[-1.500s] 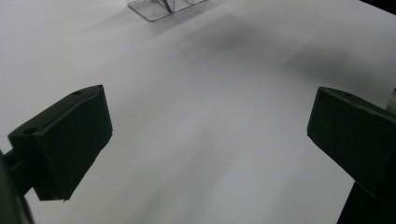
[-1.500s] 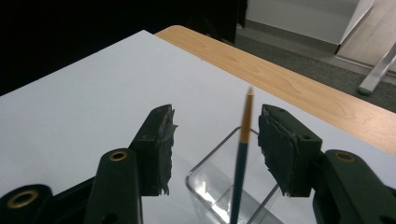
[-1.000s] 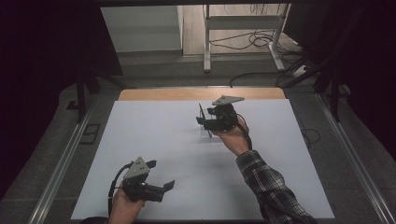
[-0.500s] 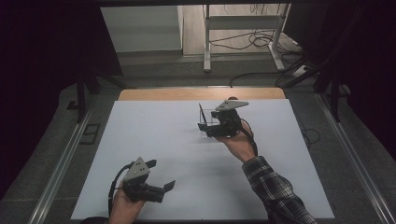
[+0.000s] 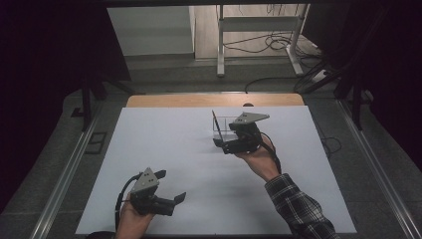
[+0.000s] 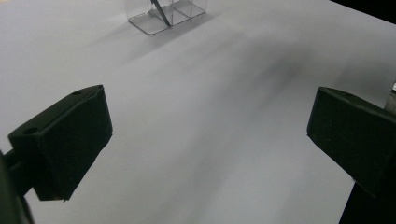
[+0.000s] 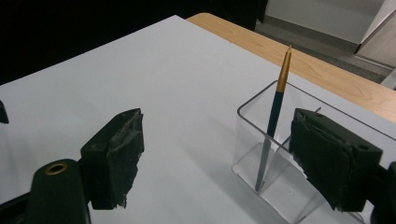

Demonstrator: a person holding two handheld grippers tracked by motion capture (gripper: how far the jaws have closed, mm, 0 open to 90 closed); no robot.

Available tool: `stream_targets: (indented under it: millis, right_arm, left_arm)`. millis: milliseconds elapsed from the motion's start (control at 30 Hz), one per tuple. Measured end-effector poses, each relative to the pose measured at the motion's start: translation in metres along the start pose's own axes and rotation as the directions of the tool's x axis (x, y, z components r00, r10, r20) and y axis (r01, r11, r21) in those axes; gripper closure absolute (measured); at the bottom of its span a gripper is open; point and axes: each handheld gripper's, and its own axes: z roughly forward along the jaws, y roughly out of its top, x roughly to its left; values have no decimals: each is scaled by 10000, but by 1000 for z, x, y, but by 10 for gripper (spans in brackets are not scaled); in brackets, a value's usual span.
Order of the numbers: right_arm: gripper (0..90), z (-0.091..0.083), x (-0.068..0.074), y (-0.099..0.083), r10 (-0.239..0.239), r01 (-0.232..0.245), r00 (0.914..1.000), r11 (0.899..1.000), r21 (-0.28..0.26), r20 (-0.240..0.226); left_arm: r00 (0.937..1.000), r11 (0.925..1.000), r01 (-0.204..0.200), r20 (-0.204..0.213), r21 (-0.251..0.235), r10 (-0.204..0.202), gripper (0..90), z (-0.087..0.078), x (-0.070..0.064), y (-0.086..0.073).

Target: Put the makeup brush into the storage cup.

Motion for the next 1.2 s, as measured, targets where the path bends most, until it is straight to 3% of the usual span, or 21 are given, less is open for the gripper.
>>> stream_targets:
  millis: [567,967,1200]
  right_arm:
    - [133,-18,7,-18,-100,101,9999,9998,156,-40]
    - [98,-27,8,-36,140,-138,9999,9993,343,-59]
    - [66,-34,15,-42,-74,77,10000,9989,460,-61]
  left_arm:
    - [9999,10000,32,-159,45,-31,0,0,1,-1]
    - [9996,9999,-51,-267,145,55,0,1,1,-1]
    - [9994,9999,-10,-344,122,15,0,1,1,-1]
